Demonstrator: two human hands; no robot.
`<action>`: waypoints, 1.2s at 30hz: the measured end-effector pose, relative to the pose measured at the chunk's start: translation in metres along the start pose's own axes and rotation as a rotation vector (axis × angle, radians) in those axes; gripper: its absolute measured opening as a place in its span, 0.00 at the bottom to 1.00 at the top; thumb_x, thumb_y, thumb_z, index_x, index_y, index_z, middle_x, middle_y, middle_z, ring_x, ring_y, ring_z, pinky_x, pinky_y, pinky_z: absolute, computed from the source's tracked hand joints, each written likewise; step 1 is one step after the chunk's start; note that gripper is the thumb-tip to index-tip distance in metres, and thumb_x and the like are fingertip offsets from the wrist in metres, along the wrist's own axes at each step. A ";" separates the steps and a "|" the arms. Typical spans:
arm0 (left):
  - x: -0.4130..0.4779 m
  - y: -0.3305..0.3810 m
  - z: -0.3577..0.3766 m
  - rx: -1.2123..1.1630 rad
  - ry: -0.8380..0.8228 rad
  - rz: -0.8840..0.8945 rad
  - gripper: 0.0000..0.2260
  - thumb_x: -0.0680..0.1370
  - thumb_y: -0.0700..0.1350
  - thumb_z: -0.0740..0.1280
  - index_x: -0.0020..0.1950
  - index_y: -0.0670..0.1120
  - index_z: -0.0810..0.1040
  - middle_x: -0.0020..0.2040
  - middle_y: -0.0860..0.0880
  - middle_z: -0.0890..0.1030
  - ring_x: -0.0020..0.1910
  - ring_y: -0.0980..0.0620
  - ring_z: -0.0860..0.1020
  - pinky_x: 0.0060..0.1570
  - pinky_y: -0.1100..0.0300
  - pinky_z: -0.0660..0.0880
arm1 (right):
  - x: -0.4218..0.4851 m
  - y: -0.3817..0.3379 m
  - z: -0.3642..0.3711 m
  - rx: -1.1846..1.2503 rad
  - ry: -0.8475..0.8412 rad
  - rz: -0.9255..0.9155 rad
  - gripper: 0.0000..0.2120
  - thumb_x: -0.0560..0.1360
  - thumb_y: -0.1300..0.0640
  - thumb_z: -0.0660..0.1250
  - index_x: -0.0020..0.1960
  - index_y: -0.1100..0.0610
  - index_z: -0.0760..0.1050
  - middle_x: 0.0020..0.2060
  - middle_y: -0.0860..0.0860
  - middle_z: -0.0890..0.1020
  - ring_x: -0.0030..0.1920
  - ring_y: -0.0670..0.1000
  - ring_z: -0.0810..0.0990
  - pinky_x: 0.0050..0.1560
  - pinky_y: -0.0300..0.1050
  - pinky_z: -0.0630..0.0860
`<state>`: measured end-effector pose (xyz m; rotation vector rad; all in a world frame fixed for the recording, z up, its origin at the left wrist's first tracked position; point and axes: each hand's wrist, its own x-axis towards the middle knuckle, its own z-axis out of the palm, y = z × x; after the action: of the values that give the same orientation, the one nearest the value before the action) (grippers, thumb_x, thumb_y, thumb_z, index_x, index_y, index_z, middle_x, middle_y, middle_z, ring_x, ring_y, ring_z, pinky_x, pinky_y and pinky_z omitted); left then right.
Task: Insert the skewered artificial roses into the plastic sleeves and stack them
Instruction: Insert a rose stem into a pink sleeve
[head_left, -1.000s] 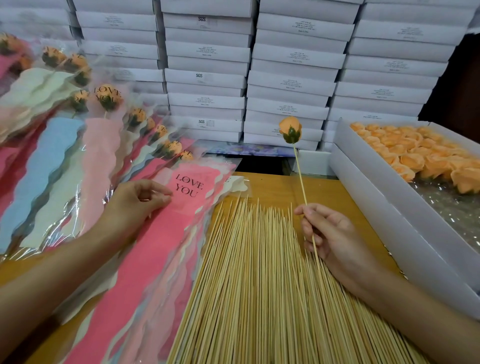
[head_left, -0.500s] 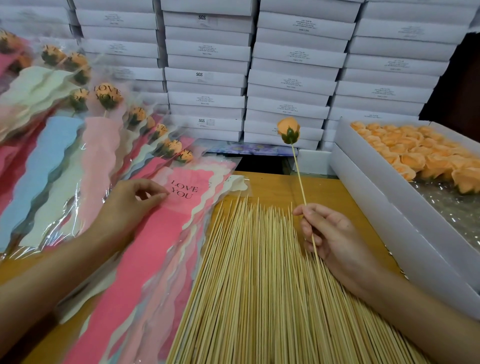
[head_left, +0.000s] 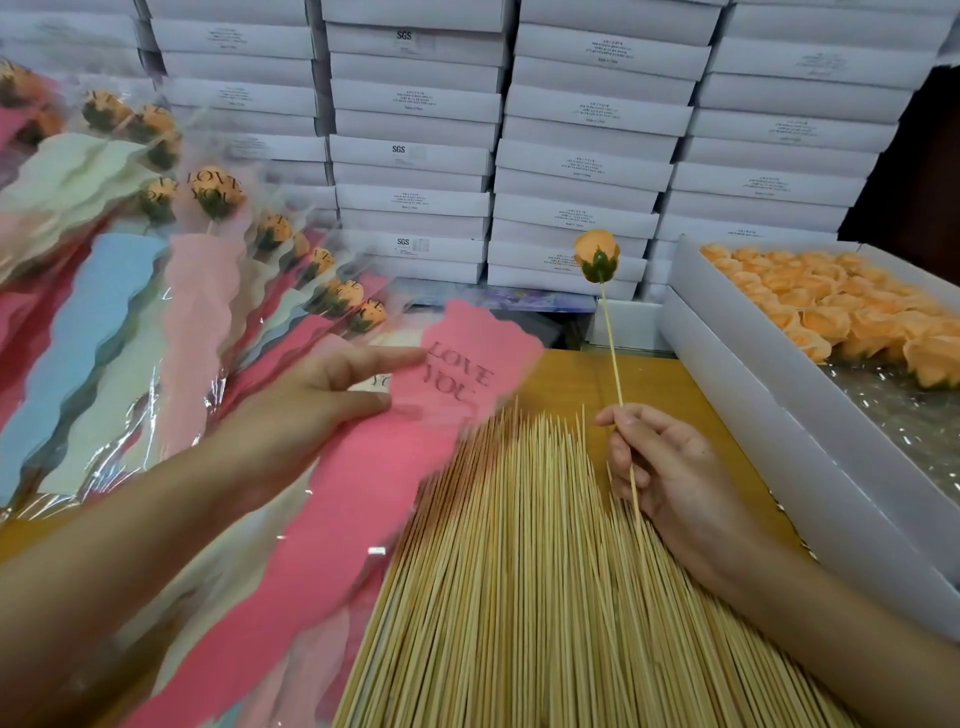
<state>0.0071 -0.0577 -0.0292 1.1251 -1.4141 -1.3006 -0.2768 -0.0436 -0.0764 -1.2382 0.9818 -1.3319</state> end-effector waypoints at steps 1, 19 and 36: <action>-0.004 0.002 0.007 -0.021 -0.049 -0.032 0.19 0.78 0.31 0.61 0.62 0.51 0.80 0.58 0.46 0.83 0.47 0.46 0.81 0.40 0.62 0.80 | 0.000 0.000 0.000 0.004 0.021 -0.003 0.13 0.80 0.57 0.61 0.43 0.52 0.82 0.27 0.46 0.72 0.26 0.43 0.65 0.29 0.39 0.64; -0.010 -0.016 0.028 0.362 -0.123 0.017 0.04 0.72 0.35 0.74 0.41 0.43 0.82 0.27 0.51 0.79 0.26 0.55 0.75 0.30 0.66 0.72 | -0.001 -0.002 -0.001 -0.025 0.124 -0.012 0.10 0.82 0.59 0.58 0.49 0.58 0.77 0.26 0.46 0.71 0.26 0.43 0.64 0.30 0.41 0.63; -0.010 -0.029 0.027 0.047 -0.208 0.049 0.15 0.74 0.44 0.74 0.60 0.52 0.82 0.45 0.30 0.76 0.38 0.42 0.71 0.38 0.54 0.68 | 0.001 0.002 -0.003 -0.056 0.107 -0.028 0.11 0.82 0.58 0.59 0.47 0.55 0.79 0.28 0.46 0.73 0.26 0.42 0.66 0.30 0.40 0.64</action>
<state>-0.0162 -0.0436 -0.0603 1.0012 -1.6215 -1.3875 -0.2793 -0.0446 -0.0783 -1.2371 1.0866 -1.4127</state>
